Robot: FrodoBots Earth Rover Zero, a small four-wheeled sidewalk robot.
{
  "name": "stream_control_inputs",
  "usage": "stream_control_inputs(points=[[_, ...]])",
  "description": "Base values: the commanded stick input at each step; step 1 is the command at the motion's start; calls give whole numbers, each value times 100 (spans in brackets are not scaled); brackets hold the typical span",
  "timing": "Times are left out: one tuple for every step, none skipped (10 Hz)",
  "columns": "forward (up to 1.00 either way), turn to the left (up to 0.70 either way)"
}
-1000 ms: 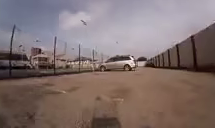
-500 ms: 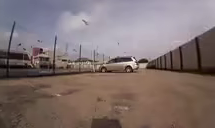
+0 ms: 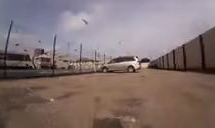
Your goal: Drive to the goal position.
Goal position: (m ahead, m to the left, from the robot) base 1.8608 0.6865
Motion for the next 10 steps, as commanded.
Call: stream_control_inputs(points=[[70, 0], [70, 0], [70, 0], [70, 0], [70, 0], [70, 0], [70, 0], [70, 0], [70, 0], [70, 0]])
